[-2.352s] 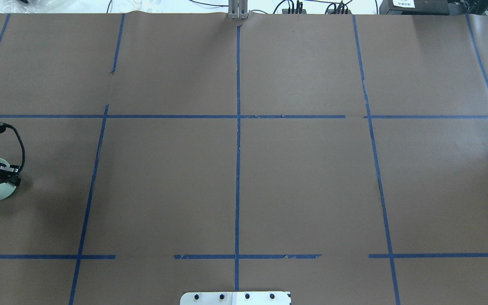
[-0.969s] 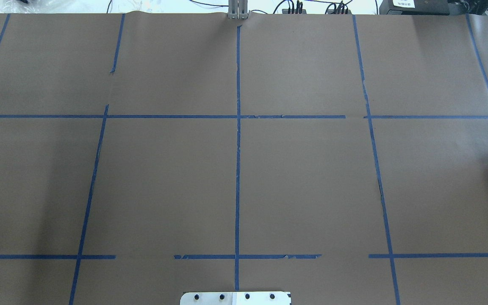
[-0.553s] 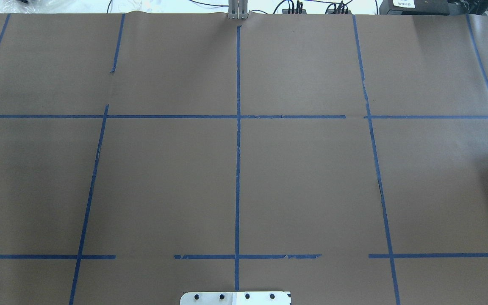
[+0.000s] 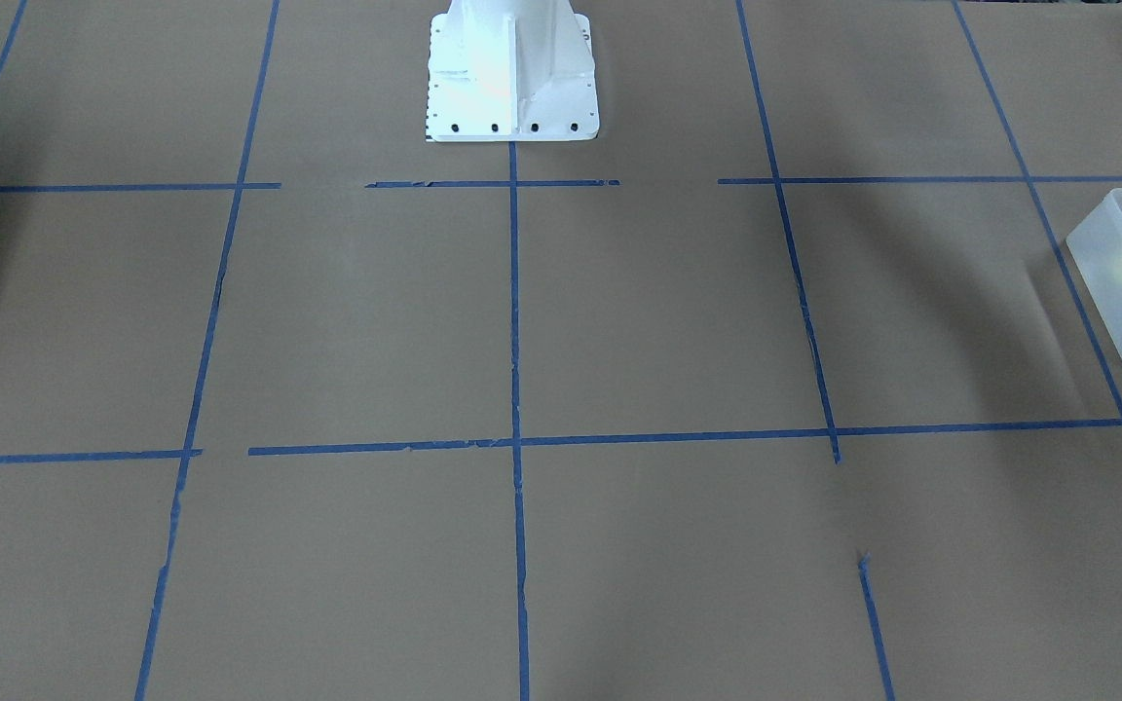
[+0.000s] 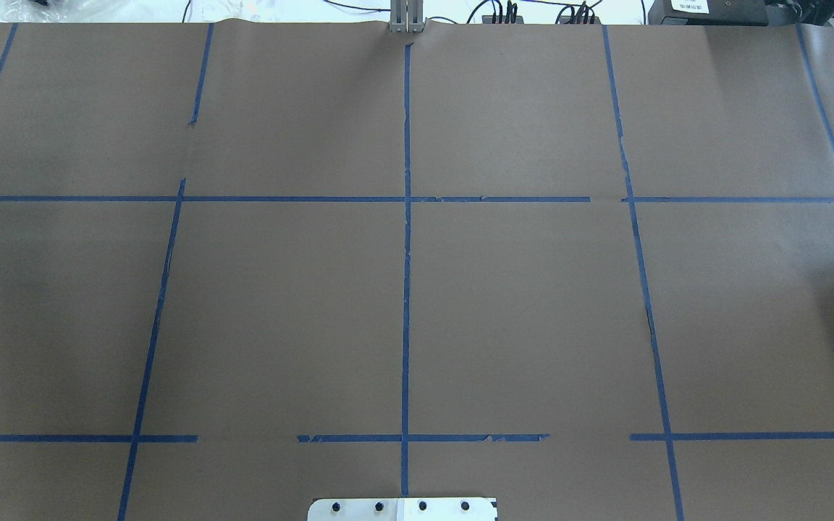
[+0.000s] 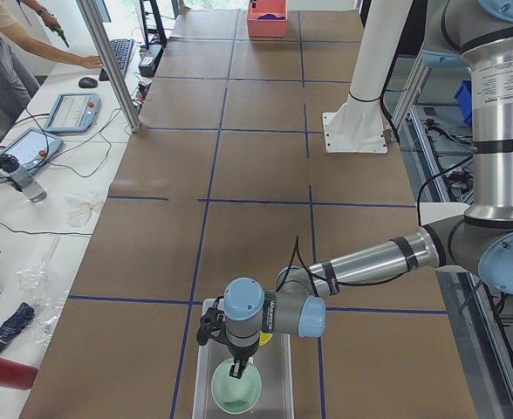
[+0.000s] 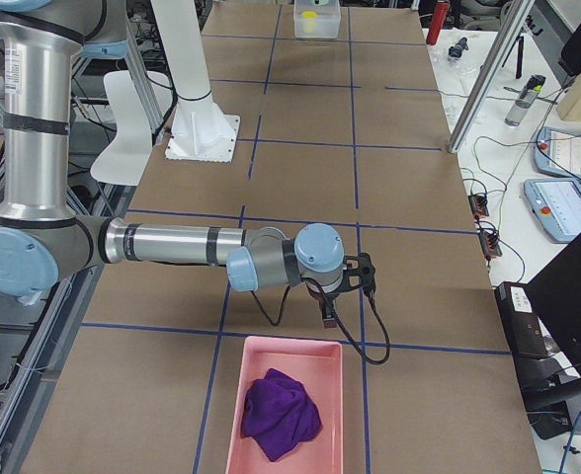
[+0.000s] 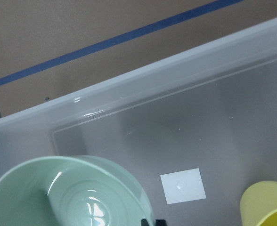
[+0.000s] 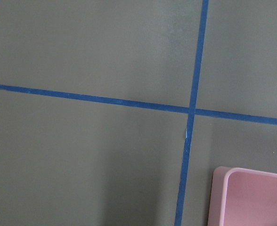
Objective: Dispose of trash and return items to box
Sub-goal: 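Place the pale green bowl into the clear bin with the left gripper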
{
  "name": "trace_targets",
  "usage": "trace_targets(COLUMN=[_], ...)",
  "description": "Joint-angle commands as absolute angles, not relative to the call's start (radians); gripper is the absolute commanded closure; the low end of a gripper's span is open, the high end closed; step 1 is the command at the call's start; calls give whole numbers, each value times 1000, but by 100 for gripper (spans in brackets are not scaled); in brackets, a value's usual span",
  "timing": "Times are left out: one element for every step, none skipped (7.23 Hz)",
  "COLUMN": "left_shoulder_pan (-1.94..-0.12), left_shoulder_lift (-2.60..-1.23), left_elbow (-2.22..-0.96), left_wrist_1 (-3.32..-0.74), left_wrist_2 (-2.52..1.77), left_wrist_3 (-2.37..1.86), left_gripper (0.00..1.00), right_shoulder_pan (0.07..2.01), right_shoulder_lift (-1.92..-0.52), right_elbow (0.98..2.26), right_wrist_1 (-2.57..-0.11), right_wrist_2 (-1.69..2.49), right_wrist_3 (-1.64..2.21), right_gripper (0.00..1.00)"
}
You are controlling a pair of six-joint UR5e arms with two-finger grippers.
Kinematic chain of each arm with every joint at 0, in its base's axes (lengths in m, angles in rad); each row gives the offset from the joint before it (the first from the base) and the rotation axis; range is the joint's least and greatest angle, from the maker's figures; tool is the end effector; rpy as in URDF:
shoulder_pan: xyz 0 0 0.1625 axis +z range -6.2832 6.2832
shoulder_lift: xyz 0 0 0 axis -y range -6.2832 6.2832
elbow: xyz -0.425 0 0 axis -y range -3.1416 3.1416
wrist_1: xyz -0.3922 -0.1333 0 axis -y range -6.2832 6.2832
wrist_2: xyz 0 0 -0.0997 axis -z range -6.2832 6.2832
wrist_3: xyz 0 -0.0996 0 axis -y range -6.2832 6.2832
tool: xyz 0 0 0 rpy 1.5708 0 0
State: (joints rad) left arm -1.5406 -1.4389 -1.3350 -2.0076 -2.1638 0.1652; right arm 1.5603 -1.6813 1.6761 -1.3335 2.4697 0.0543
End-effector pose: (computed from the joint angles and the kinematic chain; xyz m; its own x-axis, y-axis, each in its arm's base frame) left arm -0.0651 -0.4174 0.8003 0.8115 0.2267 -0.5386 -0.1658 0.9731 0.1598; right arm 0.0506 -0.4572 0.6243 0.6202 -0.1335 0.7730 -0.0235 0.9818 0.1883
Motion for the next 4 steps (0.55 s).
trace_targets(left_shoulder_pan=[-1539,-1537,-1537,-1537], left_shoulder_lift=[-1439,-1439,-1439,-1439], left_elbow=[-1327,-1327,-1331,-1338], left_wrist_1=[-2006,-2006,-2017,-2020], left_wrist_2=[-2187,-2187,-2187,-2186], left_wrist_3=[166,166,167,167], left_gripper=[100,100,1,0], right_shoulder_pan=[1557,1557,1555,1555], right_shoulder_lift=[-1683,-1683,-1684,-1684], right_elbow=[1675,1675,1675,1674], right_wrist_1=[-1333,-1333,-1333,-1333], right_wrist_2=[2470,2471,2471,2470], right_wrist_3=[55,55,57,57], right_gripper=[0,0,0,0])
